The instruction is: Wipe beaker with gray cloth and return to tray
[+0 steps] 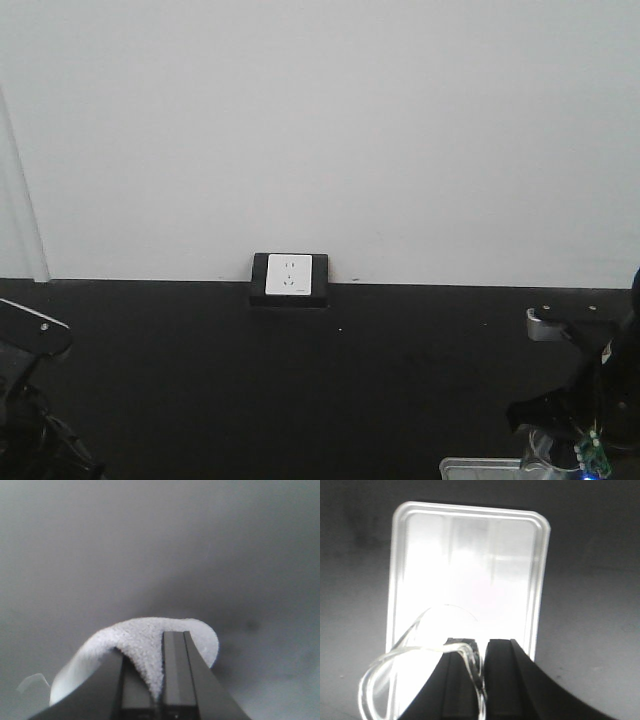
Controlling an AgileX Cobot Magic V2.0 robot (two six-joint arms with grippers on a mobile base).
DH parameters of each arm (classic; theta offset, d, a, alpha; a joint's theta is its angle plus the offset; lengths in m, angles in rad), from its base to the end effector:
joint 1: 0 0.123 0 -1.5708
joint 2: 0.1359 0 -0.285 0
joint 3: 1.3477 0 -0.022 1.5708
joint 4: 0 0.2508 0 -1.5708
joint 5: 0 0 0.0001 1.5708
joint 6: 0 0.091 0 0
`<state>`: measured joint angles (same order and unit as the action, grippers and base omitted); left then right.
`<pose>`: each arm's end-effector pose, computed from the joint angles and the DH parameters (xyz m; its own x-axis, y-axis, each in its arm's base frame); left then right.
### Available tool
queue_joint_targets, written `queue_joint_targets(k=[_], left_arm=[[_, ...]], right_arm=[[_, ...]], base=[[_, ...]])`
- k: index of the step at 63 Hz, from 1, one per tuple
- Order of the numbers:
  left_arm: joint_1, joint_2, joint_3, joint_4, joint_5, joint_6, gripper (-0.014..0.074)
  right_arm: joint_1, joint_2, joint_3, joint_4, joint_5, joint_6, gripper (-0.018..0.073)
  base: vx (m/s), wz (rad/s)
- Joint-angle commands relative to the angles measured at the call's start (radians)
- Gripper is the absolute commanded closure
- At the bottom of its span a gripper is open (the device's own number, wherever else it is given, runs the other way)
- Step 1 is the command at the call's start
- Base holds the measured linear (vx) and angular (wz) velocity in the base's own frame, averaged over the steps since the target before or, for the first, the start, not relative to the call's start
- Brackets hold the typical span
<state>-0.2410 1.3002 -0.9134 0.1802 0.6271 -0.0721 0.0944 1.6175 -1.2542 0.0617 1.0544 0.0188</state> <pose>0.2574 -0.0534 0.2804 -0.7568 0.2621 -0.5988 0.2323 0.9641 0.1284 0.3188 0.0351 0.2678 -0.9708 -0.0425 -0.2359 -0.0591 0.9962 0.0638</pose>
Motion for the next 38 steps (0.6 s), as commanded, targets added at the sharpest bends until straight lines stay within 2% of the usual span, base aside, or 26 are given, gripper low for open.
queue_joint_targets(k=[1,16,20,28,38], left_arm=[[-0.001,0.021,-0.026,0.018,-0.077,-0.015,0.0409],[-0.002,0.033,-0.035,0.017,-0.063,-0.016,0.0138],[-0.002,0.013,-0.049,0.015,-0.054,-0.042,0.0069],[-0.007,-0.036,-0.084,-0.006,-0.017,-0.125,0.0015],[-0.007,-0.099,-0.088,-0.034,-0.006,-0.145,0.0014]], right_arm=[[-0.01,-0.017,-0.024,-0.014,-0.013,-0.019,0.0571],[-0.01,0.035,-0.024,-0.006,-0.016,-0.019,0.0571],[-0.01,0.058,-0.024,-0.006,-0.016,-0.019,0.0568],[-0.01,0.1,-0.024,0.002,-0.02,-0.019,0.0566],[-0.007,0.14,-0.024,0.011,-0.018,-0.019,0.0557]], base=[[0.0,0.0],[0.0,0.0],[0.0,0.0],[0.0,0.0],[0.0,0.0]])
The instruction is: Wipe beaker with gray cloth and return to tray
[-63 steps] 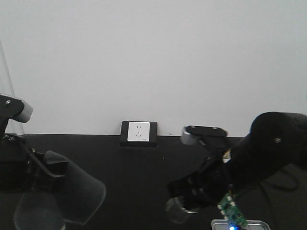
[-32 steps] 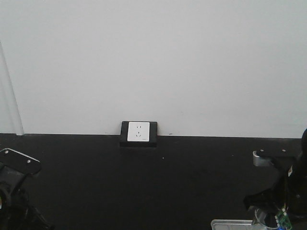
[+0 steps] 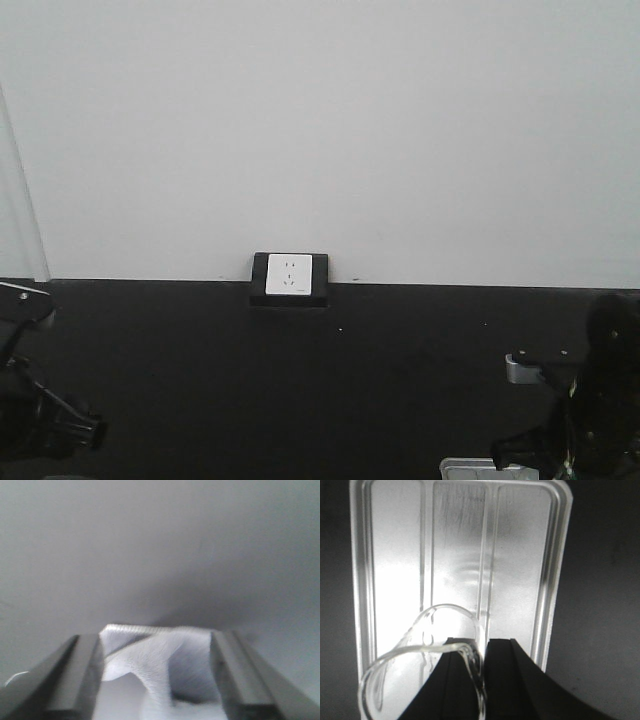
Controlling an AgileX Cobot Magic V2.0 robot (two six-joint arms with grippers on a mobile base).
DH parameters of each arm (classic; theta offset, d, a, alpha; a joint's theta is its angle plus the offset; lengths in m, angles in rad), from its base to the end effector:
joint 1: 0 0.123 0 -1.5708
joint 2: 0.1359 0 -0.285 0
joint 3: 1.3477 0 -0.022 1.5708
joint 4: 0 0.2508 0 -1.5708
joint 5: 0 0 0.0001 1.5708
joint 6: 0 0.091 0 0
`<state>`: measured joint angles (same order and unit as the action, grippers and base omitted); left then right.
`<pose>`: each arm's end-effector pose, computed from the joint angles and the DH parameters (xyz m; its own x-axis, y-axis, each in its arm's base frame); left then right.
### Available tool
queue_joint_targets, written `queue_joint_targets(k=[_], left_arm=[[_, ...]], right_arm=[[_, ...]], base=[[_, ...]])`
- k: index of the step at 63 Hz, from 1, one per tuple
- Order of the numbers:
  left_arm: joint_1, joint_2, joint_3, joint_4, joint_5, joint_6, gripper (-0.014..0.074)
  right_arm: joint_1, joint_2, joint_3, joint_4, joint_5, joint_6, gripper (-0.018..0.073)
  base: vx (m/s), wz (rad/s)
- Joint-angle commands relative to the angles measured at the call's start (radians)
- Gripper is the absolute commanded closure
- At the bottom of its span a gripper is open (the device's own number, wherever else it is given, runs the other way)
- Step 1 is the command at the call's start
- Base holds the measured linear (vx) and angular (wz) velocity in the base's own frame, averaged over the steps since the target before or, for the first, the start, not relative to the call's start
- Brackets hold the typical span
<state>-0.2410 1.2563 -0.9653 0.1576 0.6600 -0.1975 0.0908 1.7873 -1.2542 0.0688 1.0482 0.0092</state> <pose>0.2532 -0.0532 0.3057 -0.7454 0.1088 -0.6577 0.1227 0.9921 0.0251 0.3392 0.0363 0.2116 -0.9961 -0.0470 -0.0750 -0.0518 0.9967 0.0627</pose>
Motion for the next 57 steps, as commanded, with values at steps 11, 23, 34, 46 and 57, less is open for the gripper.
queue_joint_targets(k=[11,23,34,46,57], left_arm=[[-0.007,-0.098,-0.036,-0.011,-0.033,-0.02,0.0014],[-0.006,-0.112,-0.035,-0.011,-0.033,-0.02,0.0014],[-0.006,-0.112,-0.035,-0.011,-0.034,-0.02,0.0014],[-0.006,-0.112,-0.035,-0.011,-0.034,-0.02,0.0014],[-0.006,-0.112,-0.035,-0.011,-0.033,-0.02,0.0014]], right_arm=[[-0.003,0.003,-0.024,0.004,-0.021,-0.009,0.0539],[-0.003,0.027,-0.024,0.004,-0.044,-0.009,0.0501],[-0.003,0.028,-0.024,0.004,-0.057,-0.009,0.0437],[-0.003,0.028,-0.024,0.004,-0.063,-0.009,0.0344],[-0.003,0.028,-0.024,0.004,-0.063,-0.009,0.027]], base=[[0.0,0.0],[0.0,0.0],[0.0,0.0],[0.0,0.0],[0.0,0.0]])
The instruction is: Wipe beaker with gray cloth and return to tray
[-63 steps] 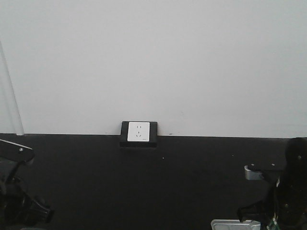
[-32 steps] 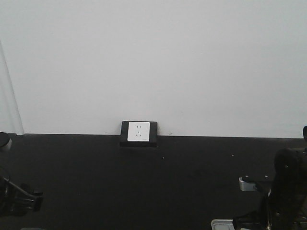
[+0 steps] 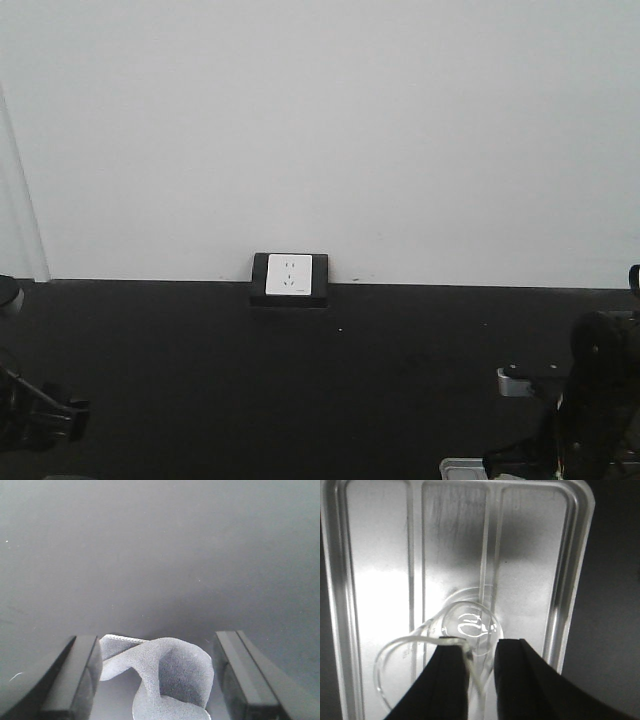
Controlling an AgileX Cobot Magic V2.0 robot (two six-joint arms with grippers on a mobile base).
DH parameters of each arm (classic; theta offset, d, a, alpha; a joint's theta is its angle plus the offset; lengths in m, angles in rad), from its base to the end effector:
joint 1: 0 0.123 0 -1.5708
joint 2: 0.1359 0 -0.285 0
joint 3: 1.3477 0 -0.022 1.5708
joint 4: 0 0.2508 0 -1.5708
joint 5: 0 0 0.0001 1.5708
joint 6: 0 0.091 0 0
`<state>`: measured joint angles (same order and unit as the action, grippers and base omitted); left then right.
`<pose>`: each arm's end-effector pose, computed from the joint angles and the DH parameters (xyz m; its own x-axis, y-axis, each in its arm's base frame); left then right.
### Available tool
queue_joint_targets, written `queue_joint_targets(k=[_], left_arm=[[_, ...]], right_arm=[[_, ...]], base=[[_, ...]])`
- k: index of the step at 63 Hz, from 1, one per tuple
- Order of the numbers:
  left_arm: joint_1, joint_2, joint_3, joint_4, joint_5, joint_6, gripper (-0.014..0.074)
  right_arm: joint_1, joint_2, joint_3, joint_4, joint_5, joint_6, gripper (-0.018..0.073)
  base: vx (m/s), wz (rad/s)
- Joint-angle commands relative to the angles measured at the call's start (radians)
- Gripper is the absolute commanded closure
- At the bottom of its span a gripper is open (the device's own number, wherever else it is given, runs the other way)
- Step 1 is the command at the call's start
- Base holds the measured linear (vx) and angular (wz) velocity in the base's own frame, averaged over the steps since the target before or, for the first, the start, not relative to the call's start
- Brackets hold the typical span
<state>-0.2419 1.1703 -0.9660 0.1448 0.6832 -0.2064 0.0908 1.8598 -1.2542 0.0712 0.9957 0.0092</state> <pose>0.2355 -0.0496 0.3259 -0.7067 0.0783 -0.7032 0.1109 0.9938 -0.0008 0.3494 0.0373 0.1868 -0.9976 -0.0428 -0.0549 -0.0462 0.9970 0.0623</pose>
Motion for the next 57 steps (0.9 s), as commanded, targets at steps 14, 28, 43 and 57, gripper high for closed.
queue_joint_targets(k=[14,28,43,57], left_arm=[[-0.005,-0.026,-0.035,0.001,-0.057,-0.01,0.0014],[-0.005,-0.026,-0.035,0.002,-0.057,-0.009,0.0014],[-0.005,-0.026,-0.035,0.002,-0.057,-0.009,0.0014],[-0.005,-0.026,-0.035,0.002,-0.042,-0.009,0.0059]], right_arm=[[-0.003,-0.045,-0.025,-0.003,-0.003,-0.009,0.0248],[-0.003,-0.085,-0.027,-0.006,0.045,-0.009,0.0248],[-0.003,-0.216,-0.027,-0.036,0.053,-0.009,0.0248],[-0.003,-0.389,-0.025,-0.006,0.043,-0.022,0.0261]], base=[[0.0,0.0],[0.0,0.0],[0.0,0.0],[0.0,0.0]])
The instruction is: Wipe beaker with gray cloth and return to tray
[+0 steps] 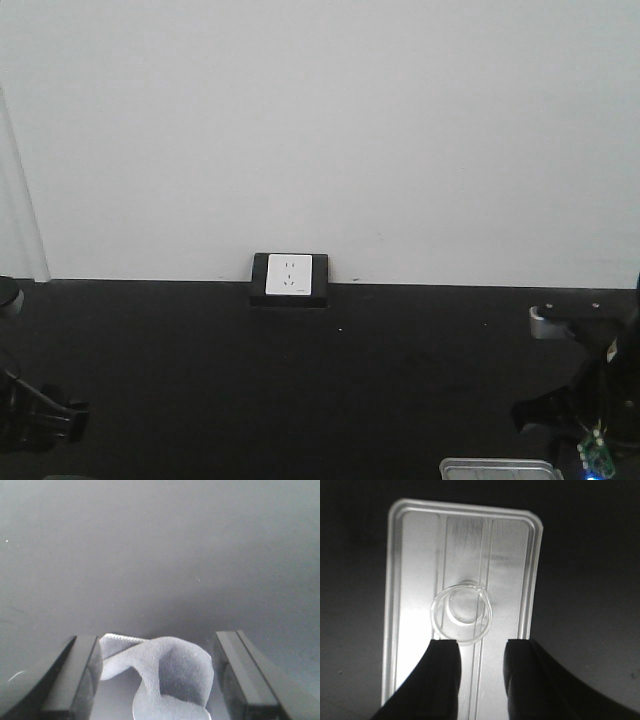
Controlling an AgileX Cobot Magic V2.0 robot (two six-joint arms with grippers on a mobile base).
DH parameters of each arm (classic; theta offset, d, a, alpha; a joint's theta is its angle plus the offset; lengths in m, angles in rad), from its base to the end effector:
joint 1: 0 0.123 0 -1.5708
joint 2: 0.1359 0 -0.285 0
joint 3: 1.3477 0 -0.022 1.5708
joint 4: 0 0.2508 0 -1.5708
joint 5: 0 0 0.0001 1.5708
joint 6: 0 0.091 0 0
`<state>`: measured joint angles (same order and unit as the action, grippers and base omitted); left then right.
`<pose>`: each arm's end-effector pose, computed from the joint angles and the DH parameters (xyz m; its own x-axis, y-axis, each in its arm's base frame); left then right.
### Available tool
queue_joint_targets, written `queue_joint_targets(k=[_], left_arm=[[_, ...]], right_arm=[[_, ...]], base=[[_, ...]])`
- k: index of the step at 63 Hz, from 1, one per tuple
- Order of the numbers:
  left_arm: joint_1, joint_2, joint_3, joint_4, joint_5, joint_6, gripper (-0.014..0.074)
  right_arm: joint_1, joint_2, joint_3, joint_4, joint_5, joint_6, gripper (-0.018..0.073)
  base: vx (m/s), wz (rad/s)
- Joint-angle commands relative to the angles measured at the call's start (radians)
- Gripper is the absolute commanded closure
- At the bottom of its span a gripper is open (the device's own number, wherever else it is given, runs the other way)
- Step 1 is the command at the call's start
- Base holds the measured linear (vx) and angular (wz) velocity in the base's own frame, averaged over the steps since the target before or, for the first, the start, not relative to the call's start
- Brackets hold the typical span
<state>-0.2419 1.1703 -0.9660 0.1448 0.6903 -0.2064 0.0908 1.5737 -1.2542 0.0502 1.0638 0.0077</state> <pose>0.2351 -0.0494 0.3254 -0.7115 0.0788 -0.6982 0.1099 0.9939 0.0002 0.3115 0.0324 0.2814 -0.9612 -0.0553 -0.2703 -0.0717 0.9961 0.0509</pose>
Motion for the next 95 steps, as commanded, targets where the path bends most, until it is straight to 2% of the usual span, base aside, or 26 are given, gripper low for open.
queue_joint_targets(k=[1,10,19,25,29,38,49,79,87,95], left_arm=[[-0.005,-0.026,-0.035,0.002,-0.049,-0.009,0.0066],[-0.005,-0.055,-0.028,0.001,-0.046,-0.008,0.0176],[-0.006,-0.152,0.035,0.001,-0.097,-0.008,0.0367],[-0.006,-0.245,0.12,0.001,-0.181,-0.008,0.0518],[-0.006,-0.315,0.175,0.001,-0.232,-0.008,0.0607],[-0.005,-0.467,0.287,0.001,-0.319,-0.009,0.0604],[-0.005,-0.581,0.331,0.002,-0.28,-0.009,0.0604],[-0.005,-0.626,0.331,0.007,-0.26,-0.009,0.0603],[-0.004,-0.697,0.382,0.01,-0.283,0.04,0.0603],[-0.001,-0.833,0.512,0.009,-0.381,0.101,0.0603]], right_arm=[[-0.003,-0.114,-0.024,0.017,-0.027,-0.022,0.0266],[-0.003,-0.225,-0.024,0.022,-0.057,-0.029,0.0347],[-0.003,-0.348,0.044,0.024,-0.119,-0.036,0.0487],[-0.003,-0.433,0.136,0.023,-0.182,-0.05,0.0575],[-0.003,-0.492,0.194,0.023,-0.225,-0.05,0.0573],[-0.003,-0.591,0.262,0.023,-0.263,-0.049,0.0571],[-0.003,-0.661,0.266,0.022,-0.232,-0.049,0.0571],[-0.003,-0.715,0.266,0.022,-0.232,-0.049,0.0571],[-0.003,-0.715,0.266,0.021,-0.232,-0.049,0.0571],[-0.003,-0.715,0.266,0.021,-0.232,-0.049,0.0571]], base=[[0.0,0.0],[0.0,0.0],[0.0,0.0],[0.0,0.0],[0.0,0.0],[0.0,0.0],[0.0,0.0],[0.0,0.0],[0.0,0.0],[0.0,0.0]])
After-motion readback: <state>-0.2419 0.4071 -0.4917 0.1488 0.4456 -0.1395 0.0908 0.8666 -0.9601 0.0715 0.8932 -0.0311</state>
